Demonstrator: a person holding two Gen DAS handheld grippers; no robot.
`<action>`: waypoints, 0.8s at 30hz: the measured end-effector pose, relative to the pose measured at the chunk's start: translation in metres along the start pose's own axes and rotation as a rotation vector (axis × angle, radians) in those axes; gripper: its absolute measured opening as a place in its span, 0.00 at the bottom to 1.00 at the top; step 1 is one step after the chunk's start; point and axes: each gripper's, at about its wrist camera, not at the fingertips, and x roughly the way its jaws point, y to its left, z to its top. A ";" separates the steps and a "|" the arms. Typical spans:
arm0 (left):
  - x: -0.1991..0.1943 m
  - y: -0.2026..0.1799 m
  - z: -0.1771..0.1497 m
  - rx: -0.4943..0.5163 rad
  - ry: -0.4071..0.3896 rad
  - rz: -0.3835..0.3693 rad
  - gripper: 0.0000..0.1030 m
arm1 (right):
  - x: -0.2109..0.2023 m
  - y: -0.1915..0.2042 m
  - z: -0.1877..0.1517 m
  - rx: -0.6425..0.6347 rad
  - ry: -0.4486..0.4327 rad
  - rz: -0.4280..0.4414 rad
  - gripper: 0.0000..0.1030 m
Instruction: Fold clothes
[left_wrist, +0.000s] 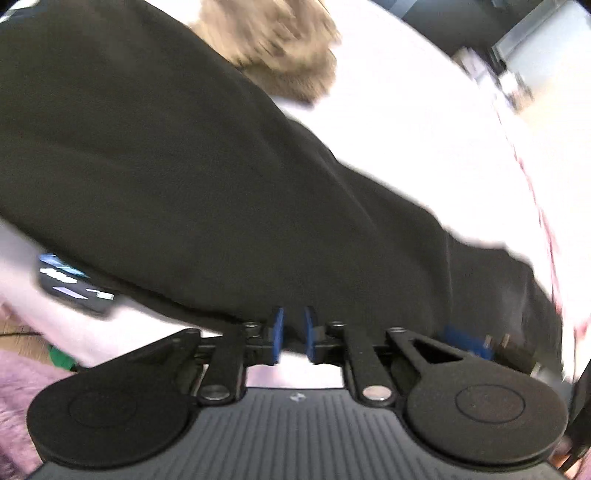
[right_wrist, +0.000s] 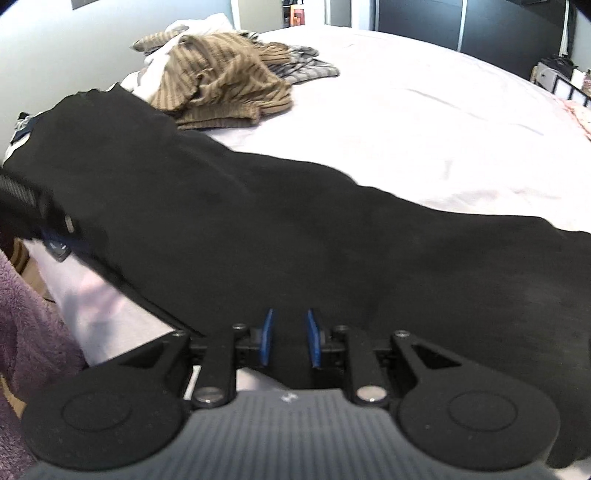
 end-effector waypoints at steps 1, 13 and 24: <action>-0.010 0.008 0.003 -0.041 -0.037 0.005 0.38 | 0.000 0.001 0.000 -0.004 0.004 0.010 0.25; -0.073 0.126 0.026 -0.585 -0.359 0.148 0.46 | -0.005 0.031 0.008 -0.101 -0.046 0.091 0.38; -0.063 0.145 0.020 -0.587 -0.396 0.143 0.16 | -0.009 0.036 0.006 -0.111 -0.058 0.081 0.43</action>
